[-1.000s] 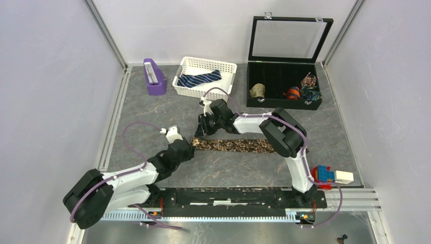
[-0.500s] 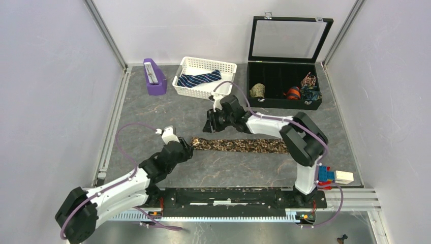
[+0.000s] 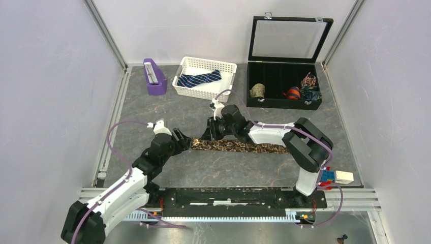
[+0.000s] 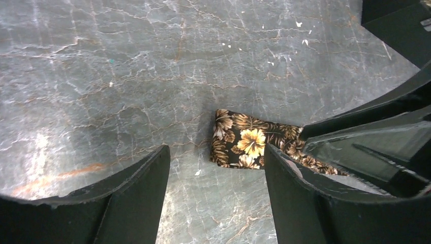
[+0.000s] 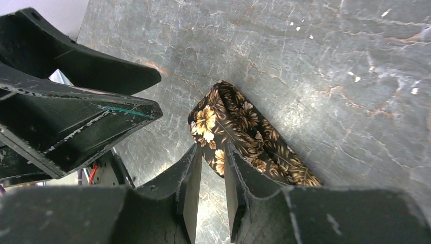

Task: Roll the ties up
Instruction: Roll the tie at the center of the board.

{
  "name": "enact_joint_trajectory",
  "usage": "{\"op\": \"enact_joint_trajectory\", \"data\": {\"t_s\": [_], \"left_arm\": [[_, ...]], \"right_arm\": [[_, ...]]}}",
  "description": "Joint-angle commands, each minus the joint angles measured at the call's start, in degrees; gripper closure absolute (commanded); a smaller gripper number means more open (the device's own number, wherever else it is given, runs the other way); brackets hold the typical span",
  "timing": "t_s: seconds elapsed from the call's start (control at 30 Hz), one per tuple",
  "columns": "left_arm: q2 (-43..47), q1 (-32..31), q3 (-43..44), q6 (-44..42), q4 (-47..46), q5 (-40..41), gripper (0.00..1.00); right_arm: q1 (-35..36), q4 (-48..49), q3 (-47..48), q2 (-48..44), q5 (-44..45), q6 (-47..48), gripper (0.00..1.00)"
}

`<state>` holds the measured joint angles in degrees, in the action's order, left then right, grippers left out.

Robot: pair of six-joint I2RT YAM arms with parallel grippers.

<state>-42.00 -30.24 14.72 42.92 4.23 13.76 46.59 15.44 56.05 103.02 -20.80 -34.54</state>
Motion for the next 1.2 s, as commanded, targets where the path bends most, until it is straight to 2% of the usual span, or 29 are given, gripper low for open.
{"op": "enact_joint_trajectory", "data": {"t_s": [0.0, 0.23, 0.57, 0.83, 1.17], "left_arm": [[-1.57, 3.66, -1.54, -3.69, -8.49, -10.29, 0.26], [-3.51, 6.67, -3.79, -3.8, -12.89, -16.05, 0.27], [-6.51, 6.73, -4.6, -3.54, -17.37, -18.7, 0.31], [-15.6, 6.73, -6.23, -1.0, -27.63, -21.5, 0.32], [-23.0, 6.84, -7.2, 0.14, -35.95, -23.02, 0.39]], "right_arm": [[0.83, 4.24, 0.81, 2.45, -0.65, -1.82, 0.71], [0.98, 5.41, -0.87, 4.94, -0.97, -1.3, 0.72], [0.7, 6.09, -2.77, 5.98, -1.0, -0.35, 0.73], [0.5, 6.61, -3.58, 5.81, -1.18, -0.1, 0.73], [0.37, 7.7, -4.81, 5.91, -1.37, -0.36, 0.74]]}}
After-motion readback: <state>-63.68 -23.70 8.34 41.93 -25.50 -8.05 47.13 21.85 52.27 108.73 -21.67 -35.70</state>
